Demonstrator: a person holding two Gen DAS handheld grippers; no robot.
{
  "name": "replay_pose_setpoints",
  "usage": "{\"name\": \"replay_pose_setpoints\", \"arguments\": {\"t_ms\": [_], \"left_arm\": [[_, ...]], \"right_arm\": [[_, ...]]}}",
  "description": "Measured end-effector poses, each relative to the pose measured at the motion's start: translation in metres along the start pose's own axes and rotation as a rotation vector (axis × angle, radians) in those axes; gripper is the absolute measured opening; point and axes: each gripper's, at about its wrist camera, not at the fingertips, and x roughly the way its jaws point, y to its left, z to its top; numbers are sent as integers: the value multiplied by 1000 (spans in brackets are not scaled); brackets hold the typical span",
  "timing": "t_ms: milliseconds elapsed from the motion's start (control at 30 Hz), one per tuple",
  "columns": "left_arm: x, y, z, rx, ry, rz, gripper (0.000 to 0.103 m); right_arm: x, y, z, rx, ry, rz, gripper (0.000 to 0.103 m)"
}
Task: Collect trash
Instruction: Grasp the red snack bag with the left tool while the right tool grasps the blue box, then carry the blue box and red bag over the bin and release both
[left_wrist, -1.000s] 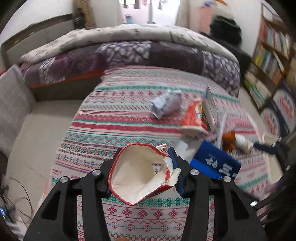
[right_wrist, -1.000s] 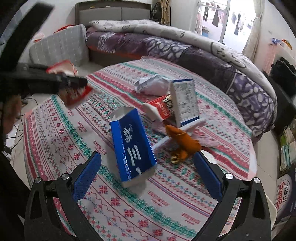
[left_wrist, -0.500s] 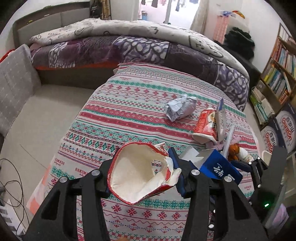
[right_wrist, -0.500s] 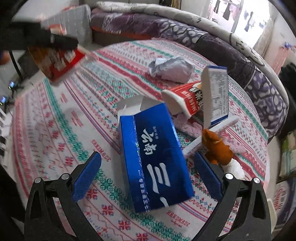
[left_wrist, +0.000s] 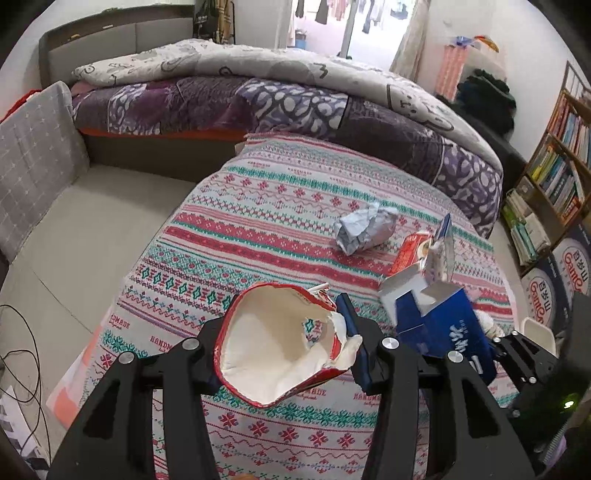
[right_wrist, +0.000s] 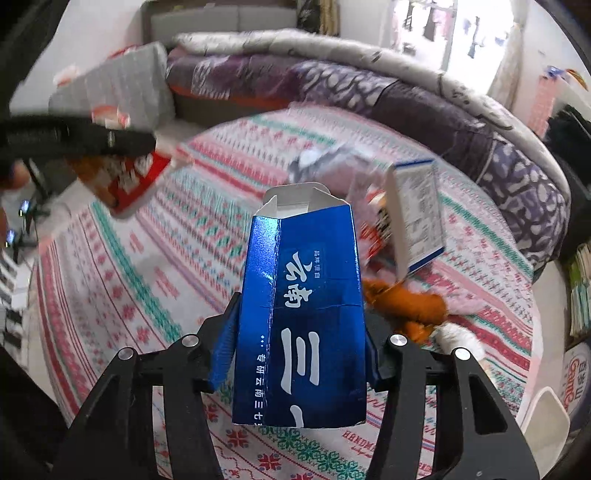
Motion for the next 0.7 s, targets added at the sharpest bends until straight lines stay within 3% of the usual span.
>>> {"name": "replay_pose_setpoints", "arguments": {"t_ms": [267, 700], "left_arm": [[-9, -17, 7, -25, -55, -1, 50], [-8, -70, 8, 16, -84, -25, 50]], "right_arm": [[-35, -24, 8, 116, -115, -48, 52], [-68, -75, 1, 267, -189, -163, 52]]}}
